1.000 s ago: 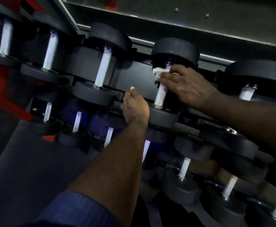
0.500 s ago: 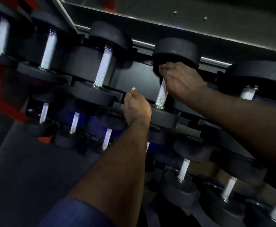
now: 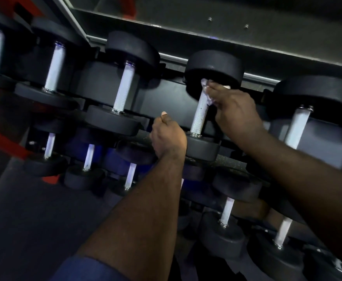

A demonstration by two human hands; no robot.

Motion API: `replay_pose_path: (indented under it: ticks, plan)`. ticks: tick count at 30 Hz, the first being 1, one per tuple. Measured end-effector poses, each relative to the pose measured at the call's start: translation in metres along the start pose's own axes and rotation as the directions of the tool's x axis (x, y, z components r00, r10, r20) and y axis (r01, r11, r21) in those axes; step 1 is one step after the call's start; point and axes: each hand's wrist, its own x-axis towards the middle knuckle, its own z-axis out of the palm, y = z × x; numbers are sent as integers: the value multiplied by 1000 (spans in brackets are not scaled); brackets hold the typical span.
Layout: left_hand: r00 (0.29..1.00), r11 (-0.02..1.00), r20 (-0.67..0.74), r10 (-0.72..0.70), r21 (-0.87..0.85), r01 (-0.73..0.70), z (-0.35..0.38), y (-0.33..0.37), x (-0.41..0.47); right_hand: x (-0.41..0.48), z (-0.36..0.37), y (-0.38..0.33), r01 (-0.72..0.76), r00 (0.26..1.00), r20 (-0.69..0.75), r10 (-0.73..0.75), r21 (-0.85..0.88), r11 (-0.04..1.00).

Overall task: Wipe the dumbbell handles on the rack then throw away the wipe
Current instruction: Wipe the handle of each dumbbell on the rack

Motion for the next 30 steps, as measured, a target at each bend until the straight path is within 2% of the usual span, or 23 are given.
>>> replay_pose_path:
  ticks: [2, 3, 4, 5, 6, 7, 8, 9, 11, 13, 17, 20, 22, 23, 27, 28, 30]
  plan:
    - [1000, 1000, 0, -5, 9, 5, -1, 0, -1, -11, 5, -2, -197, 976, -58, 209, 165, 966]
    - [1000, 1000, 2, -2, 7, 2, -1, -1, 0, -13, 8, -4, -325, 934, -59, 353, 275, 905]
    - [1000, 1000, 0, 0, 4, 0, 0, 0, 0, -11, 11, -7, -450, 861, -19, 508, 438, 778]
    - [1000, 1000, -3, 3, 5, -3, -1, 1, 0, -7, 15, -11, -525, 781, 92, 618, 632, 570]
    - [1000, 1000, -4, 9, 10, -9, -1, 1, 0, -1, 17, -15, -552, 717, 249, 651, 773, 313]
    - [1000, 1000, -3, 11, 16, -11, -1, 1, 1, 6, 19, -18, -555, 672, 383, 634, 827, 88]
    - [1000, 1000, -6, 14, 18, -14, -1, 0, 1, 16, 19, -21, -558, 632, 474, 614, 827, -64]
    - [1000, 1000, -8, 17, 15, -17, 0, -1, 2, 25, 18, -22, -562, 590, 529, 610, 811, -159]
    - [1000, 1000, -12, 12, 1, -12, 0, -2, 3, 36, 13, -23, -587, 549, 601, 581, 772, -245]
    - [1000, 1000, -9, 1, -11, -1, 0, -1, 4, 36, 7, -14, -614, 540, 648, 537, 740, -275]
    - [1000, 1000, -5, -16, -15, 16, -1, -2, 4, 26, 5, 0, -657, 528, 634, 564, 726, -202]
    - [1000, 999, 4, -21, -42, 21, 1, -2, 3, 39, 15, -14, -548, 557, 604, 571, 783, -294]
    - [999, 999, 10, -36, -41, 36, -2, 0, 1, 41, 19, -16, -562, 540, 610, 580, 774, -290]
    - [999, 998, 16, -43, -35, 44, -3, 2, 0, 35, 19, -13, -596, 535, 616, 579, 760, -258]
    - [999, 999, 6, -42, -16, 42, -3, 4, -1, -10, 20, -16, -792, 569, 668, 480, 601, 102]
    - [999, 999, 13, -40, -19, 41, -2, 3, -1, -11, 21, -16, -806, 560, 674, 481, 578, 128]
    - [999, 999, 8, -37, -29, 37, -2, 4, -1, 2, 20, -14, -770, 595, 624, 507, 624, 135]
